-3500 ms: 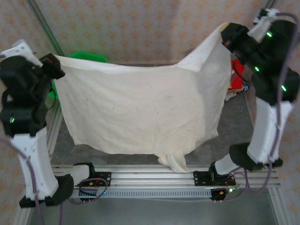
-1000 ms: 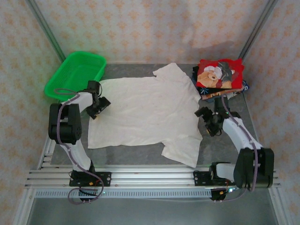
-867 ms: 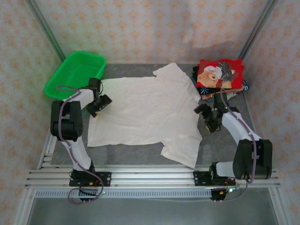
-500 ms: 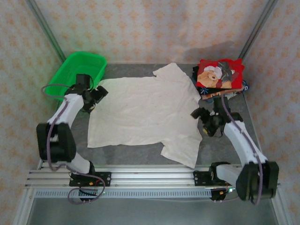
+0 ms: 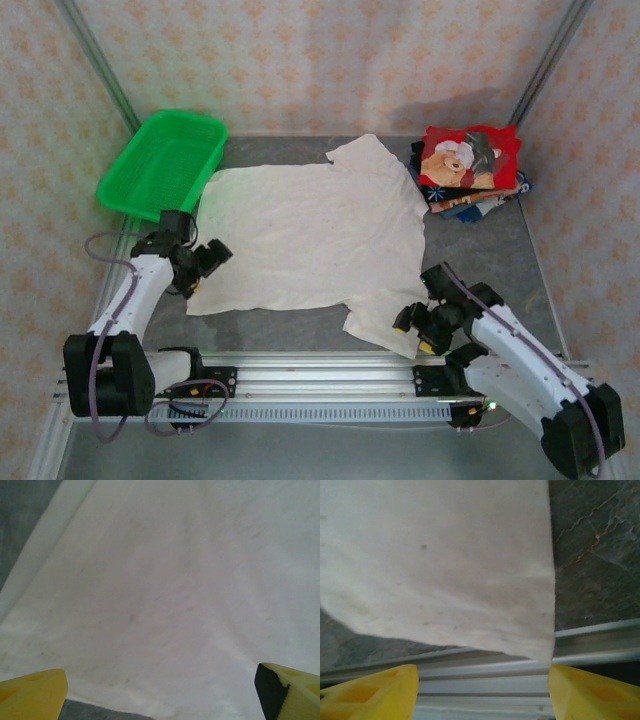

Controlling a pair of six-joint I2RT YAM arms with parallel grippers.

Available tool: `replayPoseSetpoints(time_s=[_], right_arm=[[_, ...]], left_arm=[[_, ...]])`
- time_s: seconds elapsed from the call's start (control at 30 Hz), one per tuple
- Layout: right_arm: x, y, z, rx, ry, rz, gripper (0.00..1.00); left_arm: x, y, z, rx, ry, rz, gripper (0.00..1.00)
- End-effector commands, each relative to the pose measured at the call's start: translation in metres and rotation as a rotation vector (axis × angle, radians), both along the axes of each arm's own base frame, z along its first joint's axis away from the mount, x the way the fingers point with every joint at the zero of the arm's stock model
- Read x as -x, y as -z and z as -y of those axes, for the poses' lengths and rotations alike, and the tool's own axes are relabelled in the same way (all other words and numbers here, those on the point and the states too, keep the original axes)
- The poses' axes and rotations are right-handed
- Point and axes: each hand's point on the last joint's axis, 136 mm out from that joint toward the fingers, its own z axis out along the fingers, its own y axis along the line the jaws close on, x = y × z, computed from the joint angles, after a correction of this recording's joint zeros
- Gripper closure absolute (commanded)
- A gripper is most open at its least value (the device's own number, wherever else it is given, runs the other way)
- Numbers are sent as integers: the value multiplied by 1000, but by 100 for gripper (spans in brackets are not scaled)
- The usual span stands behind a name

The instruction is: Fold and stack the t-shirts

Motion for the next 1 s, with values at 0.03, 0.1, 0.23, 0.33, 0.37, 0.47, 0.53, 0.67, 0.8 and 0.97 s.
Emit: replayPoseSetpoints(time_s=[0.03,0.1,0.23,0.33,0.37,0.47,0.53,0.67,0.8,0.97], right_arm=[[-34,13,-7,35,72,47,39],[-47,14,-7,62,86,64,41],[-58,26,-5,110,104,43,44],[-60,38,3,175,99,13,43],[-64,41,6,191,105,15,42],[-83,41,13,211,128,35,42],[-98,35,13,216,134,69,42],[-108,21,7,190,110,91,38],[-89,5,14,197,90,76,33],[-54,-16,36,240,112,68,29]], left_arm=[[-16,6,9,43,9,33,4],[-21,10,9,43,7,24,5],[-28,7,3,17,1,33,4],[-29,7,0,8,-1,29,4],[-29,8,-2,7,-4,25,5],[-28,11,-7,4,-16,15,5],[-29,10,-11,-2,-21,17,5],[-28,6,-14,-3,-17,20,4],[-26,-8,-11,12,-16,58,3],[-11,-21,-7,22,-17,68,3]])
